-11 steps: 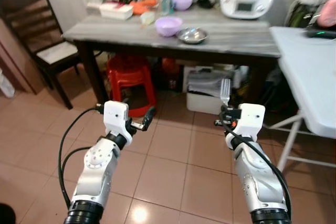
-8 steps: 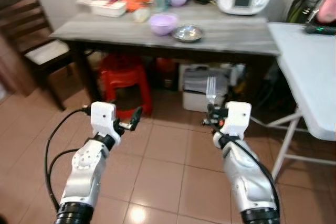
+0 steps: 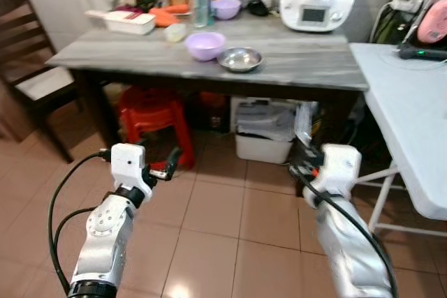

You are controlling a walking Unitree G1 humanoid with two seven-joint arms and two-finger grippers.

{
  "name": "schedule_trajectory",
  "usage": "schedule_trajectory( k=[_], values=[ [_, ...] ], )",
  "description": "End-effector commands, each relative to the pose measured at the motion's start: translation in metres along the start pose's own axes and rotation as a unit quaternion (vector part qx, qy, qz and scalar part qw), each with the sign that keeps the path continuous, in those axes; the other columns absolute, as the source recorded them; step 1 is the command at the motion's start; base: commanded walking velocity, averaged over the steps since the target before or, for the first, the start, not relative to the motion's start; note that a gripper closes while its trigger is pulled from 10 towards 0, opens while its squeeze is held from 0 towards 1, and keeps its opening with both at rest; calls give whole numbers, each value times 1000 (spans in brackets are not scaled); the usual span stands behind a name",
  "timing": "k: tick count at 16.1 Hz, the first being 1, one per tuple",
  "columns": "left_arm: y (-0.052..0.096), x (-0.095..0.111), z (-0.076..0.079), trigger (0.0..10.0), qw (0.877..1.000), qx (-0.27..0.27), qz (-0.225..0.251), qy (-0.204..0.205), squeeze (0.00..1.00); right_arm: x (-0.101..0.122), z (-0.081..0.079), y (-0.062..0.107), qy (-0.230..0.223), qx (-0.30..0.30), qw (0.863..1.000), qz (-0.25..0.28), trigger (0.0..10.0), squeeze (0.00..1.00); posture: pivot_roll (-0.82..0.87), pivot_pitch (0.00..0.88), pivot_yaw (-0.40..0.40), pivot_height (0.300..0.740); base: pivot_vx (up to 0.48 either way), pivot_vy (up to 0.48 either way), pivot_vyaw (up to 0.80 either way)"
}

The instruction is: Setting the table

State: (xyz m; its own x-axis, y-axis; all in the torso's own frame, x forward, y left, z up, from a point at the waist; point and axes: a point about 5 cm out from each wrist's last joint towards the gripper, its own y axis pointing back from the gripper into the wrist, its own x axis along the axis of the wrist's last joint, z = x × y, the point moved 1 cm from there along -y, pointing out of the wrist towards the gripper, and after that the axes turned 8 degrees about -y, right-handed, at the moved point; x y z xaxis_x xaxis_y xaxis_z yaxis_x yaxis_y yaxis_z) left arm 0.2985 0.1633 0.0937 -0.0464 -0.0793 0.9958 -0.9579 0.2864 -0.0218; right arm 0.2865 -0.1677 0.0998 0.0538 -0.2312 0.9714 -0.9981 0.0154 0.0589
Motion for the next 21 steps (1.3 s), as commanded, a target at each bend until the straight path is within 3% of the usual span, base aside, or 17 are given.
schedule_trajectory(
  k=[1,7,10,21],
  values=[
    [-3,3,7,10000,1000,-11,5,-3,0,5,6,0,4,-8,1000,10,10000,0,7,0,16,740,398,0,0],
    [-13,14,18,10000,999,-28,19,7,0,7,-3,-2,8,5,1000,15,10000,0,0,0,24,740,401,0,90],
    [-12,14,19,10000,999,-27,20,9,0,7,-4,-4,5,4,1000,14,10000,0,5,0,22,740,417,0,477],
    [-13,16,26,10000,999,-35,17,21,0,4,-8,-8,-4,5,1000,8,10000,0,5,0,22,740,422,0,-61]
  ],
)
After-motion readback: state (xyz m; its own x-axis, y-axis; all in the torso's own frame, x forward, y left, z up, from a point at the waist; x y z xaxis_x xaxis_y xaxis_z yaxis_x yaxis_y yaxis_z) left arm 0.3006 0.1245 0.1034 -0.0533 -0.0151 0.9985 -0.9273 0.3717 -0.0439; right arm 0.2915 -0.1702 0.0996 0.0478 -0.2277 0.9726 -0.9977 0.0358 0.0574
